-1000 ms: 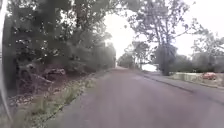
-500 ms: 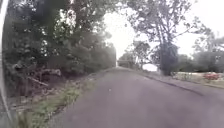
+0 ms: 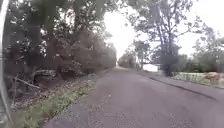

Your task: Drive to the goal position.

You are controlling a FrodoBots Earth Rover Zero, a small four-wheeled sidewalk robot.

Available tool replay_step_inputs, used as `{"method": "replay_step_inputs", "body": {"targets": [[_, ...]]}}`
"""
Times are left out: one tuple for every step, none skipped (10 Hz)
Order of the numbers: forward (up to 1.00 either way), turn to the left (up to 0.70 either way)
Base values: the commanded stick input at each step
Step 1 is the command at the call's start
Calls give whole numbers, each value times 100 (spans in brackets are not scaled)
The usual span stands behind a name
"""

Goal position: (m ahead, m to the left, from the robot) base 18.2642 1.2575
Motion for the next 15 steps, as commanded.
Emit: {"method": "replay_step_inputs", "body": {"targets": [[70, 1], [70, 1], [70, 1], [70, 1], [70, 1], [70, 1], [70, 1], [70, 1], [70, 1], [70, 1], [70, 1], [70, 1], [70, 1], [70, 1], [70, 1]]}}
